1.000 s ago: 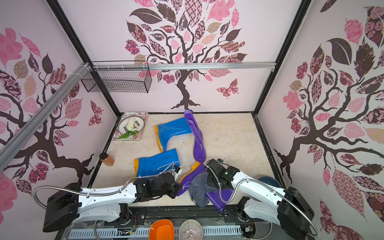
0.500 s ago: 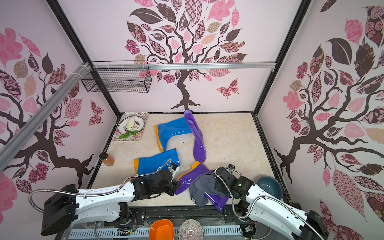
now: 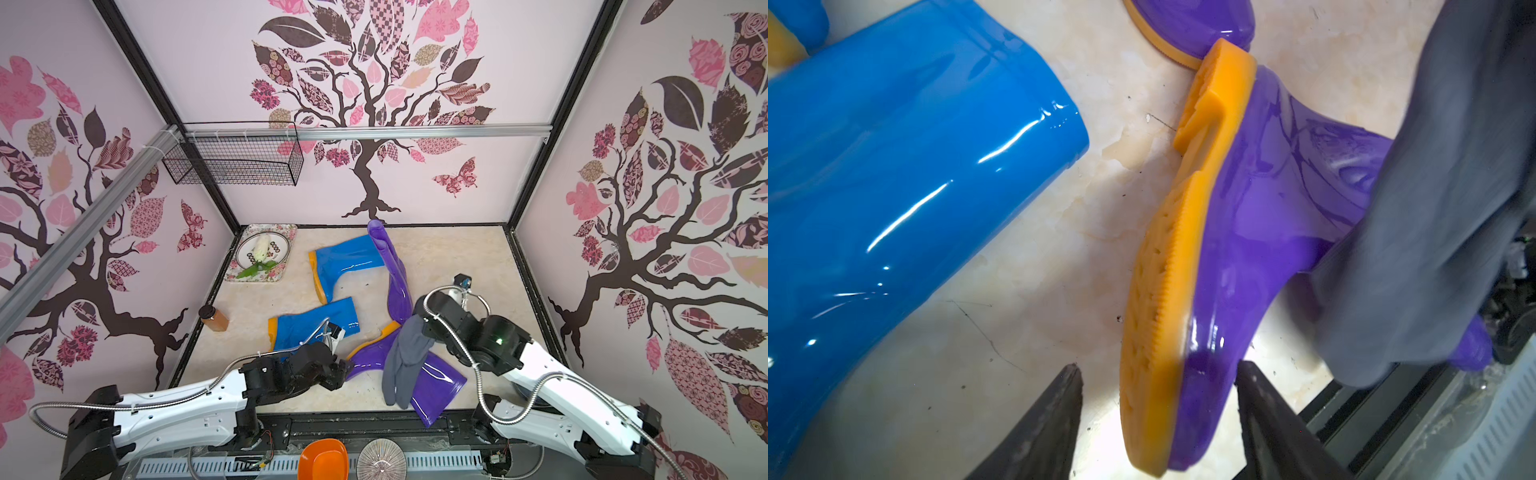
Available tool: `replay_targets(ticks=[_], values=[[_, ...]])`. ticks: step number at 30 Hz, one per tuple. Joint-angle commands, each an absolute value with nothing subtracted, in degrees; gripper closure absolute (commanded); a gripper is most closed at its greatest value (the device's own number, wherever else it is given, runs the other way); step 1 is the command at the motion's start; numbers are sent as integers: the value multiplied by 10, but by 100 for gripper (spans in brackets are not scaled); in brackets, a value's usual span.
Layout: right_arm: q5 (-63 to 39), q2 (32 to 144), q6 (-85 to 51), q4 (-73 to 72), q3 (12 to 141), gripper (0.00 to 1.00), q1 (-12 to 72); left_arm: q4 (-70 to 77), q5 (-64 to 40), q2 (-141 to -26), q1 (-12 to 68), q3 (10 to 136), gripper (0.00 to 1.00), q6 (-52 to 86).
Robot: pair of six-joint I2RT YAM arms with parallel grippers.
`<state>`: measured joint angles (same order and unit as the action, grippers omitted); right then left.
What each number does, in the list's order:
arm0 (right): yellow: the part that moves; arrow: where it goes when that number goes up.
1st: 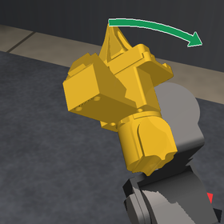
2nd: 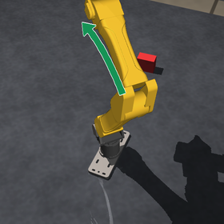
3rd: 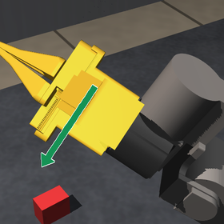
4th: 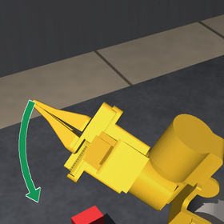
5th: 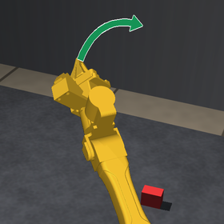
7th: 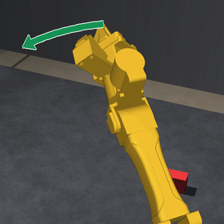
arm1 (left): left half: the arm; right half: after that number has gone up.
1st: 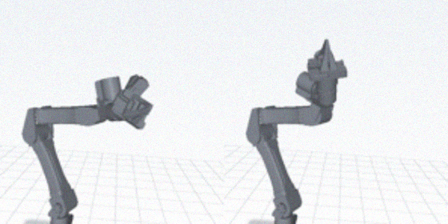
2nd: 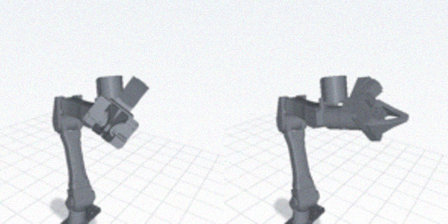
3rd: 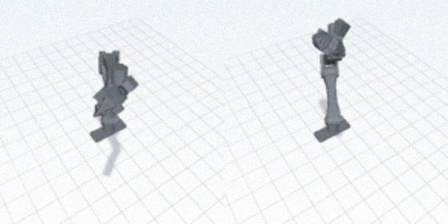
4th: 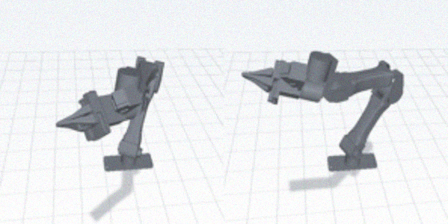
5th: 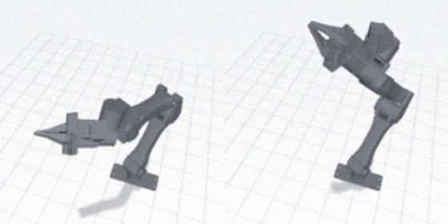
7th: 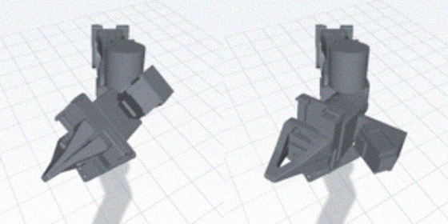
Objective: Wipe the rubber boots with a cloth
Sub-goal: Wipe the dirt off the rubber boot, then adjust the rubber boot at the center of the board.
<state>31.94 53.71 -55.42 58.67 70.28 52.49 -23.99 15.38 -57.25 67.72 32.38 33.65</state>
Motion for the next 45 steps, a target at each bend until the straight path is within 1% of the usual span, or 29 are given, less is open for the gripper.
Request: replay_targets(ticks=[1,3,5,8,11,15,18,24,31,34,38,41,44,45], values=[[407,538,-493,644,809,100,526,-290,220,-587,713,394,36,295],[413,543,-441,639,884,100,527,-303,245,-599,741,419,33,269],[435,559,-413,665,976,100,527,-321,267,-614,763,444,31,239],[474,588,-354,693,1086,100,526,-320,238,-649,789,477,30,170],[512,609,-330,733,1139,100,526,-308,217,-707,828,516,29,96],[508,594,-313,735,1144,100,527,-310,181,-785,846,562,28,-6],[499,581,-312,741,1139,100,526,-276,173,-824,848,575,26,-73],[501,560,-306,758,1152,100,527,-209,137,-906,849,600,25,-158],[505,550,-293,770,1166,100,528,-158,162,-999,853,624,24,-217],[505,544,-289,769,1170,100,527,-138,185,-1031,852,631,25,-228],[504,537,-287,769,1168,100,528,-128,203,-1074,853,658,31,-246],[506,532,-282,766,1167,100,528,-124,209,-1096,853,666,40,-259],[512,528,-279,766,1170,100,528,-124,212,-1102,853,669,55,-259],[513,524,-278,766,1168,100,528,-128,213,-1102,853,673,65,-257]])
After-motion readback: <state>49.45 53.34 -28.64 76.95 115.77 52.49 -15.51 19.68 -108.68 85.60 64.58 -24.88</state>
